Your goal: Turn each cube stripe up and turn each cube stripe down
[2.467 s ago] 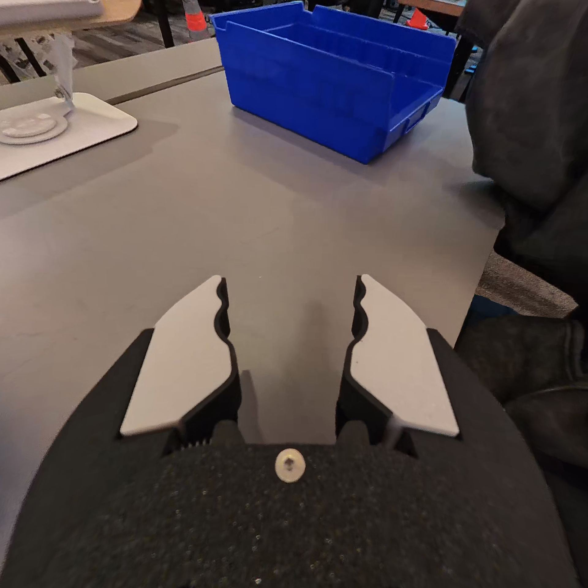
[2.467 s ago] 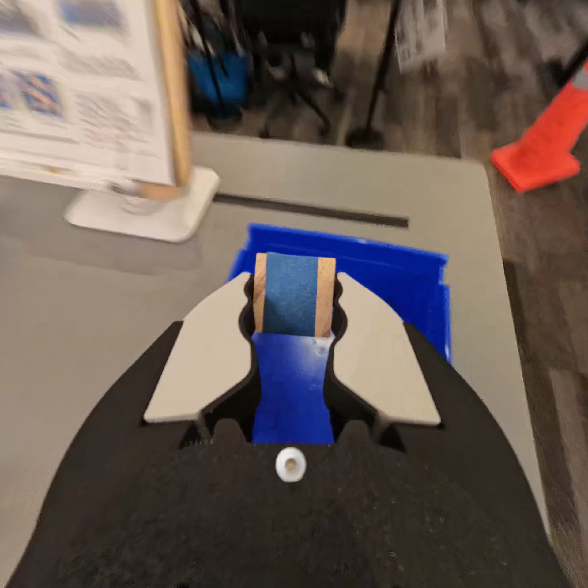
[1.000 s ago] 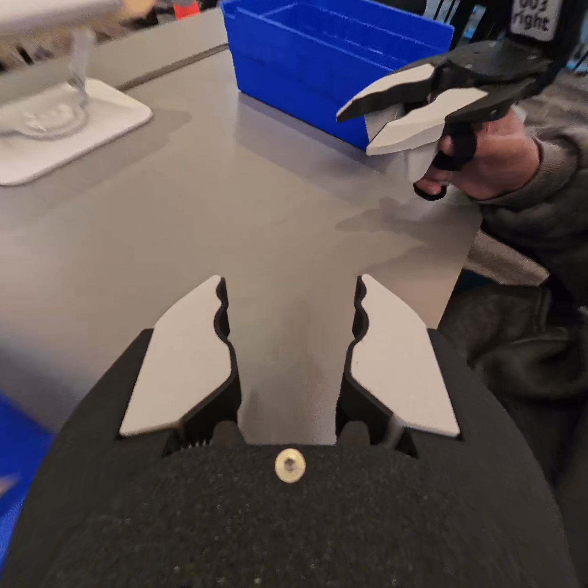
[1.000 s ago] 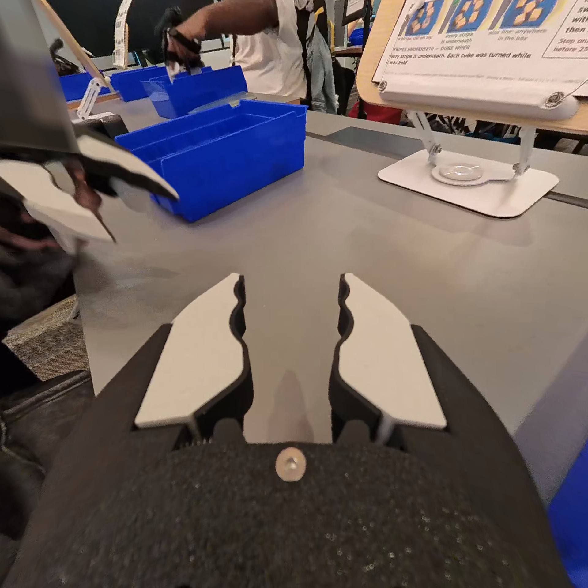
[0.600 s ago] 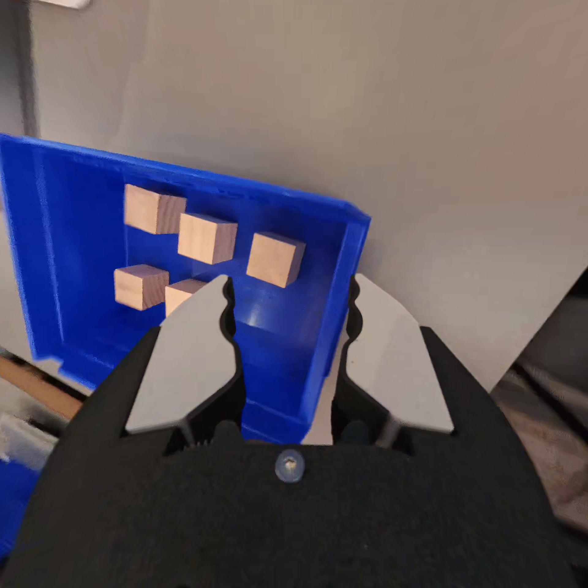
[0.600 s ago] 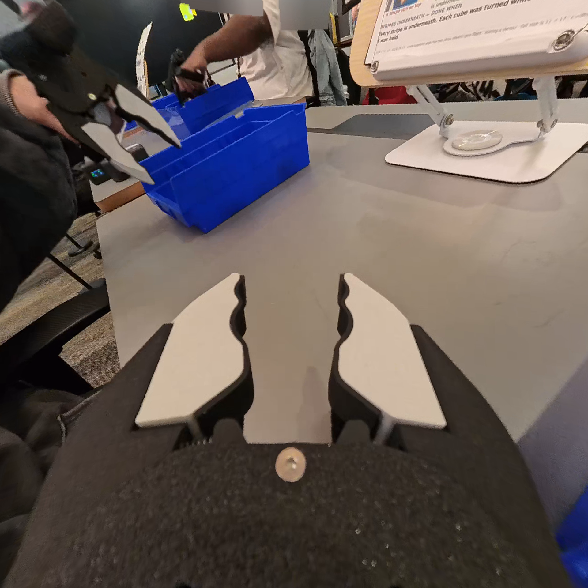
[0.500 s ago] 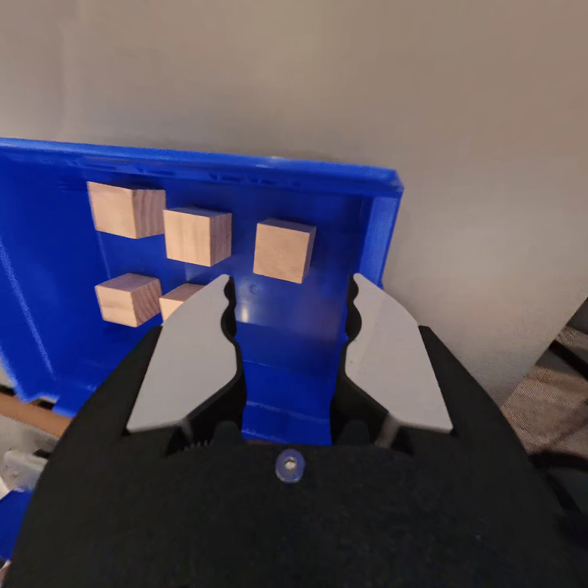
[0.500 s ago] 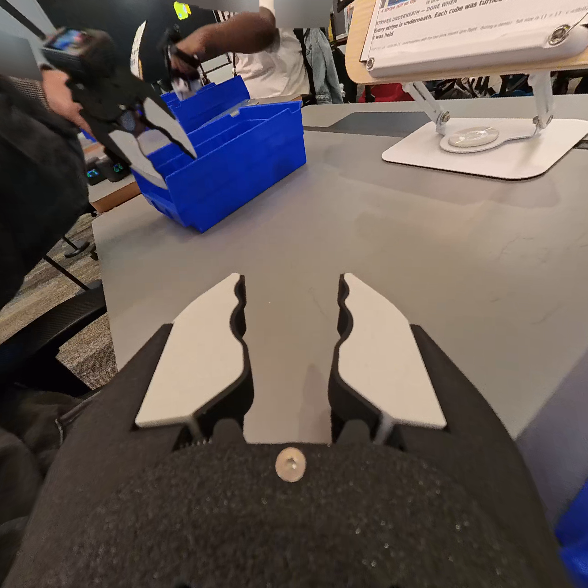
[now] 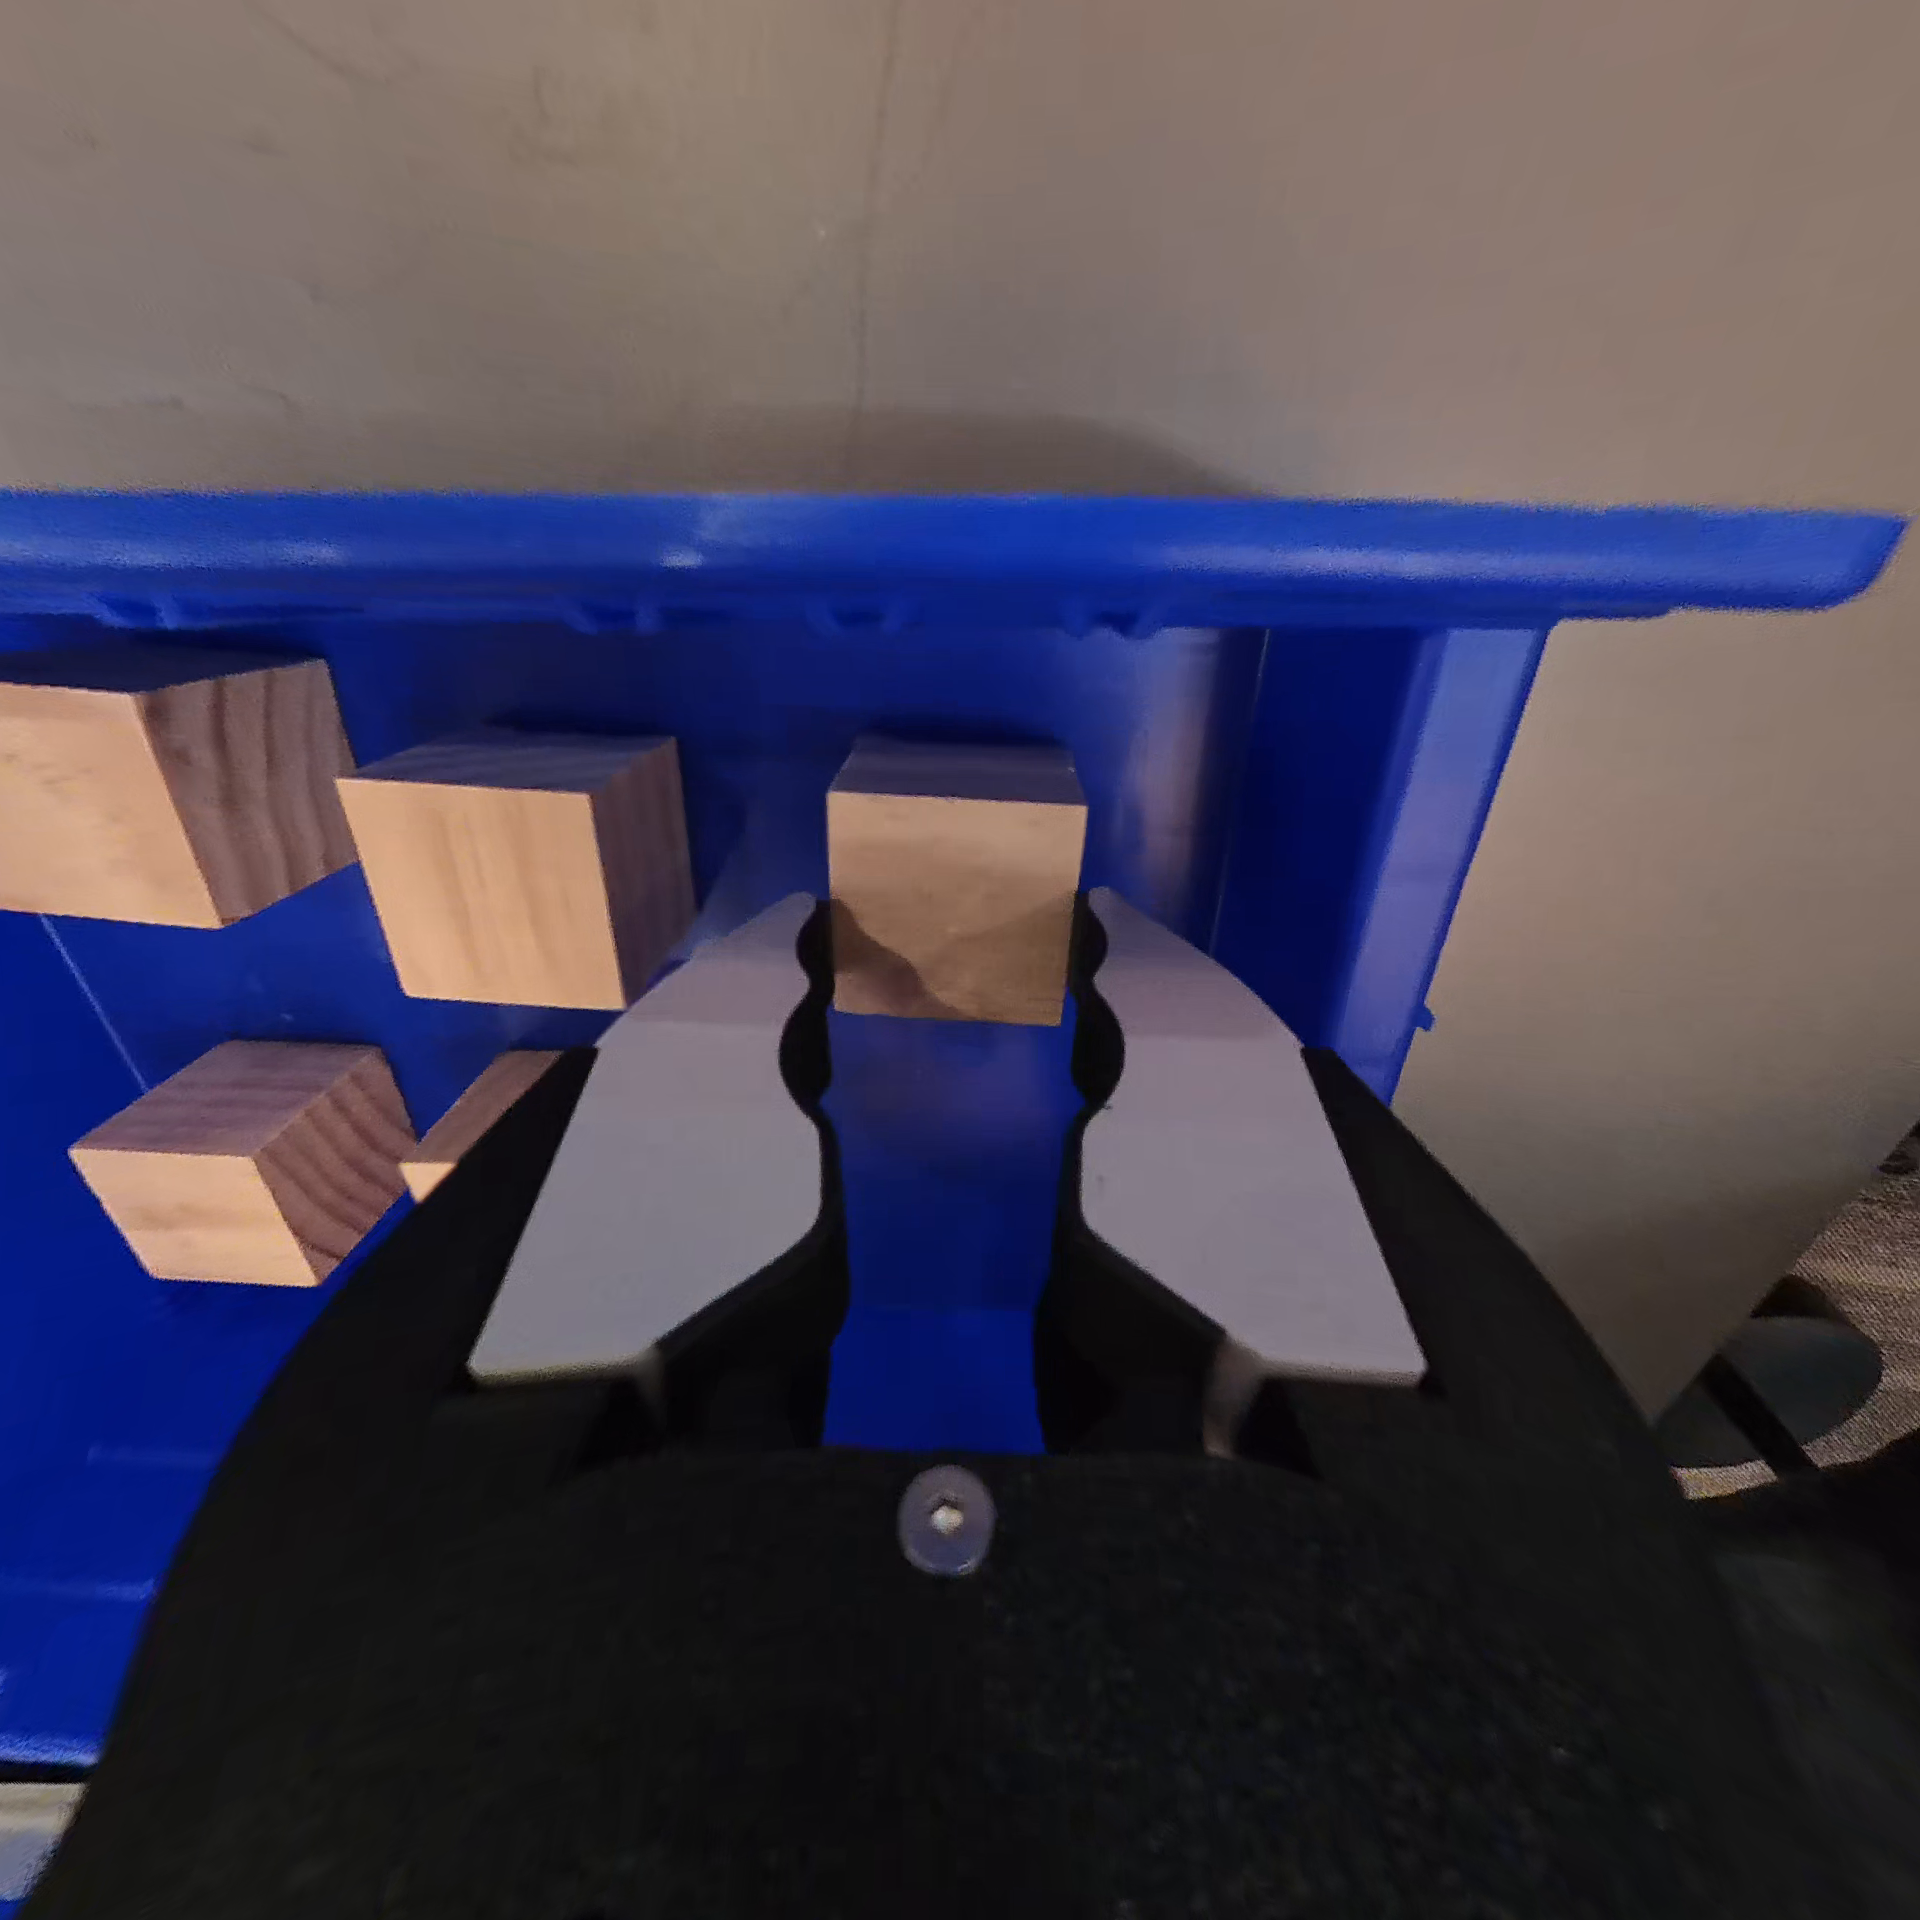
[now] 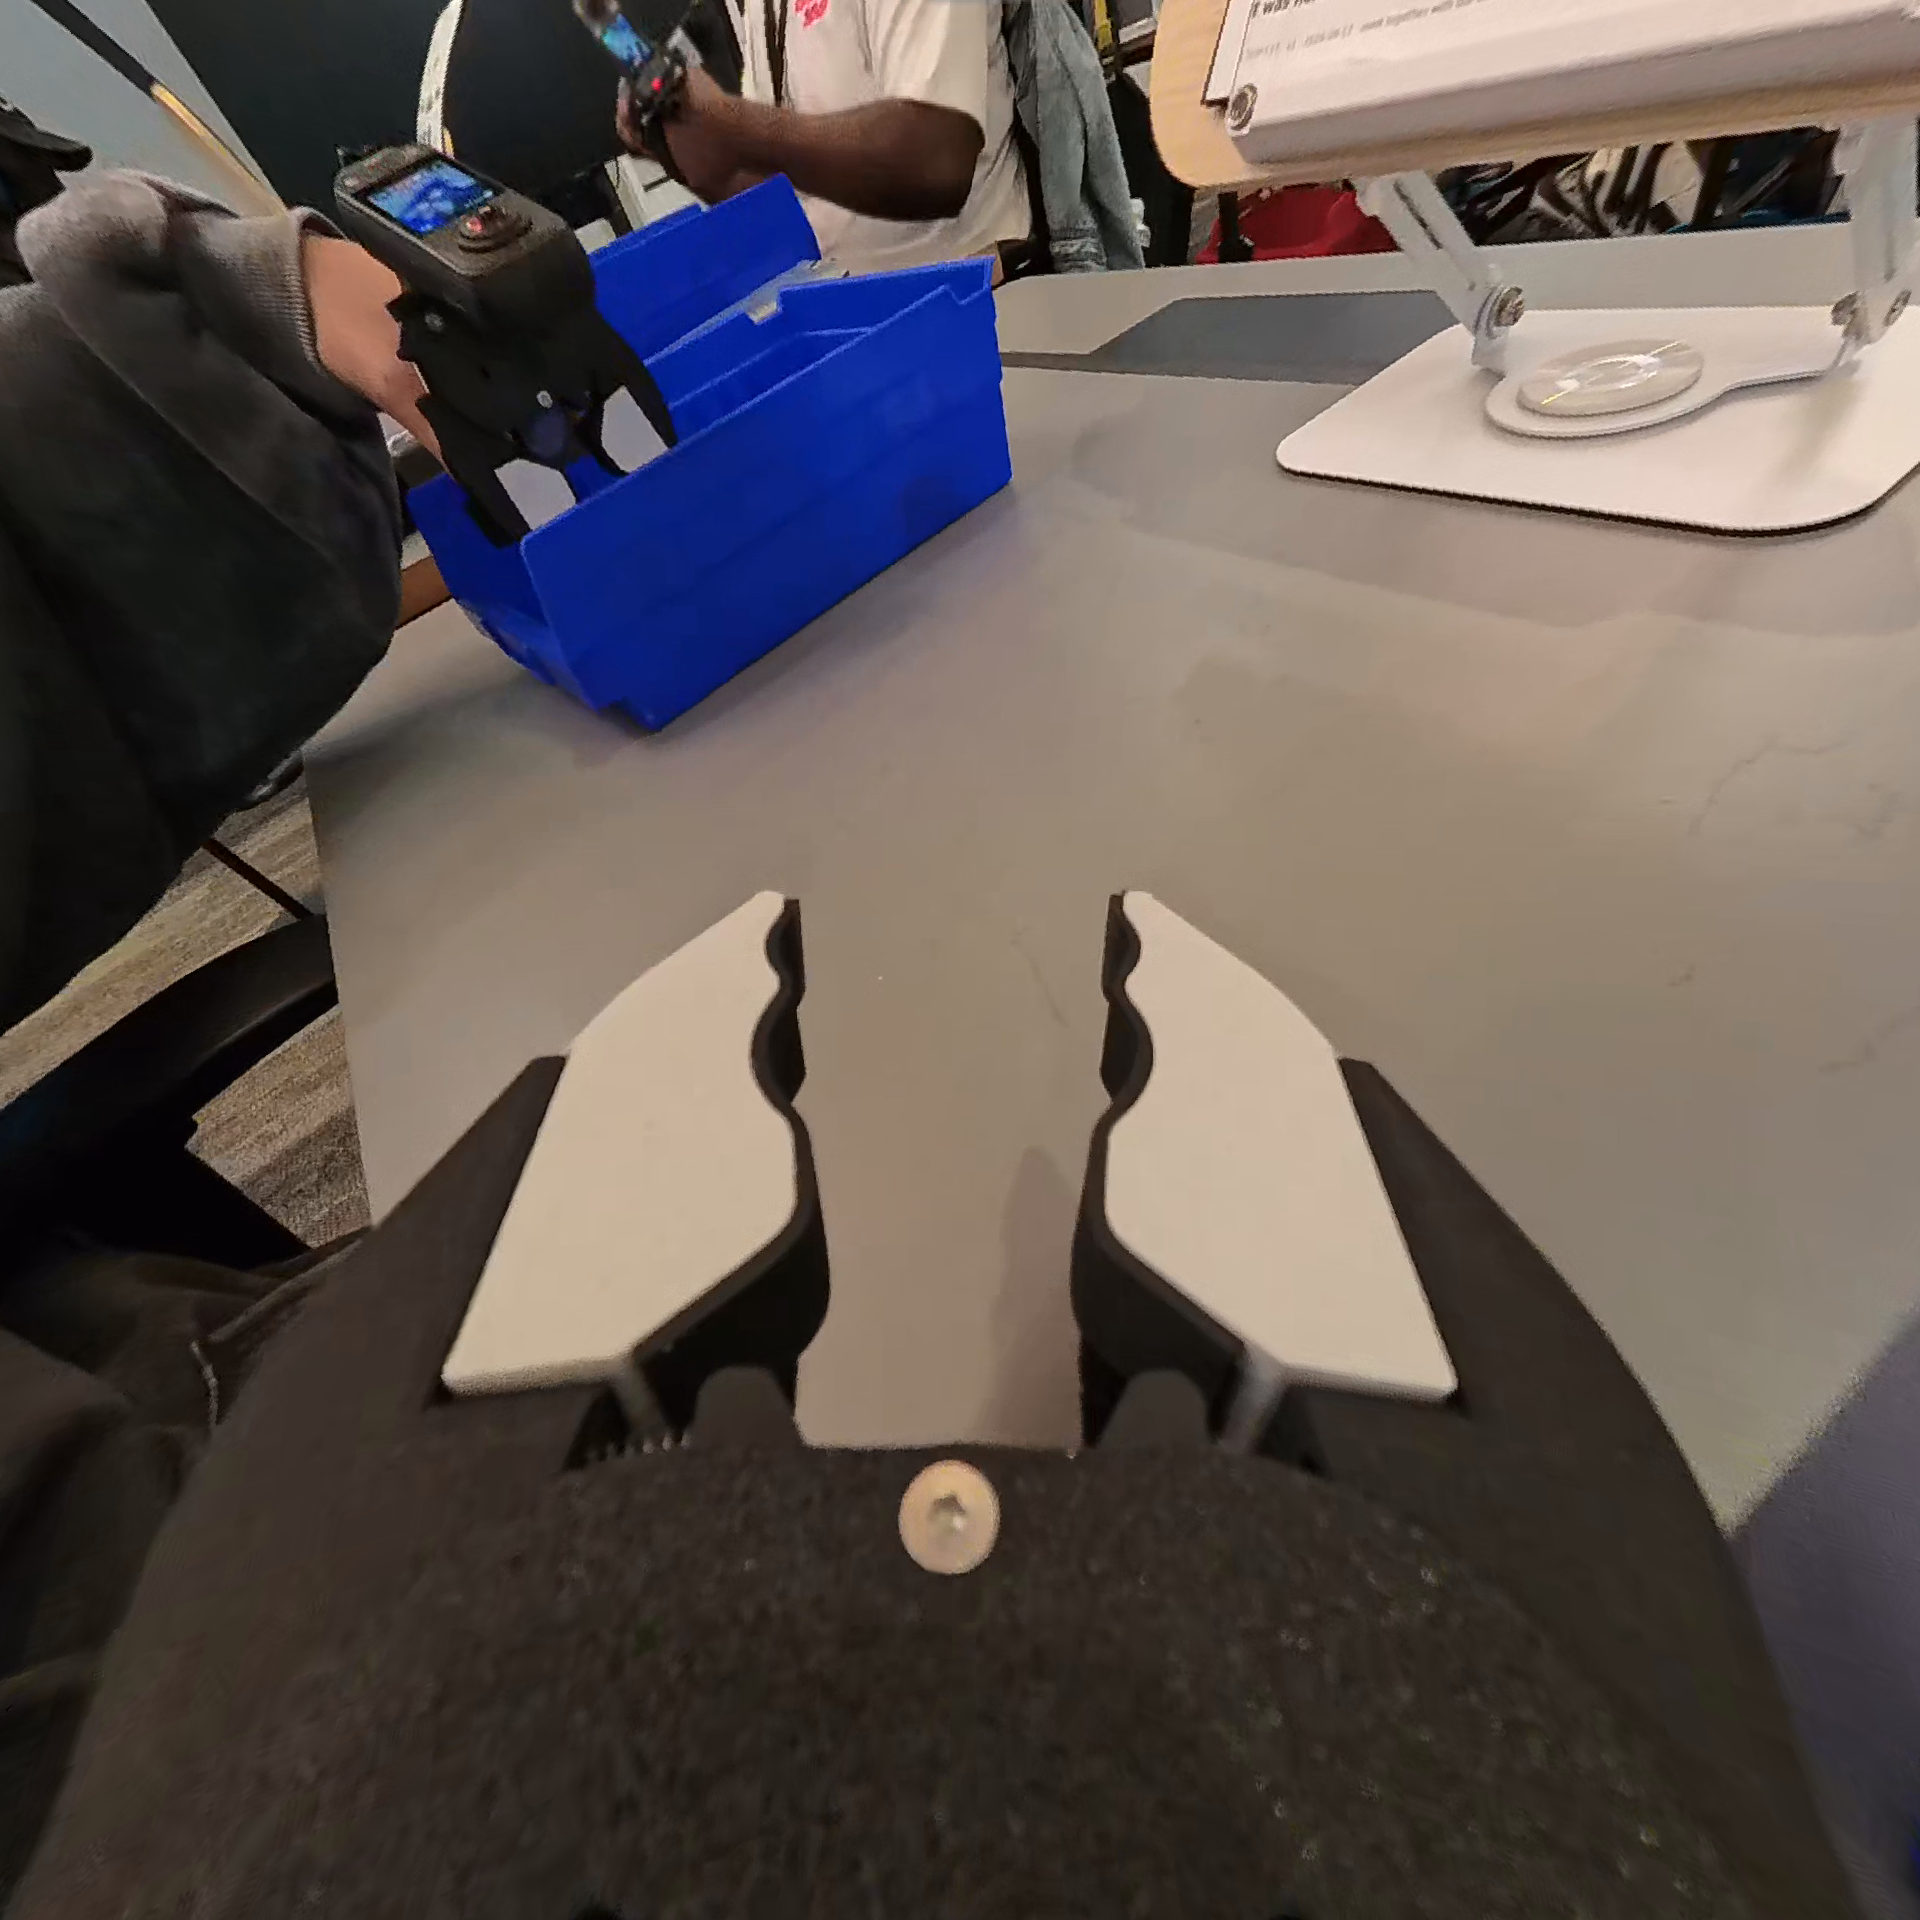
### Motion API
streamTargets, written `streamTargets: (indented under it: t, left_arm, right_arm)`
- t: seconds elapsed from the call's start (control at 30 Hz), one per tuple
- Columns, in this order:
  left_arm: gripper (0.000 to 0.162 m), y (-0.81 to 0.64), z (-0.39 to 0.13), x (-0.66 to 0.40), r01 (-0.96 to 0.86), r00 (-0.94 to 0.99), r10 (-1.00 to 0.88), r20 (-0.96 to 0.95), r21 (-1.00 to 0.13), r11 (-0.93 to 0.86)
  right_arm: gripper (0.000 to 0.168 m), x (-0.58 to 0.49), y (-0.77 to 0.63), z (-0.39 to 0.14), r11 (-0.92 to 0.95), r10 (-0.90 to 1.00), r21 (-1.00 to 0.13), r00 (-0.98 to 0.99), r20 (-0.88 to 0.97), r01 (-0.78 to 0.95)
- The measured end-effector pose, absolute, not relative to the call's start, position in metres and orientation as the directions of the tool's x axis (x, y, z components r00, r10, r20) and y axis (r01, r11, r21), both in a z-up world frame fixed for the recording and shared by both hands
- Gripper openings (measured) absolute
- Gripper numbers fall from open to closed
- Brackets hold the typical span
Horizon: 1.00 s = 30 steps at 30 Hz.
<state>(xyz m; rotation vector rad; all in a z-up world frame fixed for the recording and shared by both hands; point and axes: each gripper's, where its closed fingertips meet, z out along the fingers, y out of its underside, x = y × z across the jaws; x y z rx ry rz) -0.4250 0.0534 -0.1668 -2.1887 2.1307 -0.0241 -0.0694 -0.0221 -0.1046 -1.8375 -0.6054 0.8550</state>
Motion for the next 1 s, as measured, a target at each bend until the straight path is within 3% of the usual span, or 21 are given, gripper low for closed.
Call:
streamTargets:
  t: [0.17, 0.23, 0.37, 0.5, 0.57, 0.73, 0.9, 1.0]
  left_arm:
    - [0.043, 0.051, -0.160, -0.437, -0.994, 0.095, -0.992, -0.086, -0.068, -0.089]
    - [0.043, 0.053, -0.142, -0.441, -0.978, 0.179, -0.978, -0.110, -0.132, -0.164]
    - [0.042, 0.059, -0.073, -0.424, -0.828, 0.397, -0.914, -0.086, -0.463, -0.317]
    - [0.042, 0.053, -0.003, -0.380, -0.489, 0.535, -0.840, 0.088, -0.779, -0.393]
    - [0.042, 0.044, 0.020, -0.348, -0.299, 0.522, -0.824, 0.220, -0.858, -0.418]
    - [0.042, 0.027, 0.032, -0.258, 0.007, 0.348, -0.761, 0.548, -0.813, -0.582]
    - [0.042, 0.027, 0.015, -0.183, 0.102, 0.106, -0.583, 0.806, -0.592, -0.800]
    - [0.042, 0.028, -0.001, -0.157, 0.108, -0.011, -0.456, 0.890, -0.452, -0.886]
  right_arm:
    - [0.054, -0.066, -0.025, -0.101, -0.377, 0.727, -0.925, 0.633, -0.266, 0.044]
    - [0.054, -0.064, -0.027, -0.096, -0.370, 0.728, -0.929, 0.630, -0.272, 0.027]
    - [0.054, -0.059, -0.029, -0.089, -0.374, 0.732, -0.927, 0.612, -0.300, -0.007]
    - [0.055, -0.062, -0.029, -0.081, -0.428, 0.739, -0.900, 0.542, -0.401, -0.084]
    - [0.056, -0.067, -0.026, -0.073, -0.473, 0.737, -0.870, 0.480, -0.477, -0.139]
    - [0.061, -0.084, -0.007, -0.034, -0.634, 0.684, -0.714, 0.217, -0.697, -0.297]
    - [0.065, -0.109, 0.013, -0.006, -0.739, 0.620, -0.606, 0.054, -0.782, -0.296]
    - [0.069, -0.122, 0.019, -0.015, -0.774, 0.586, -0.586, 0.077, -0.806, -0.241]
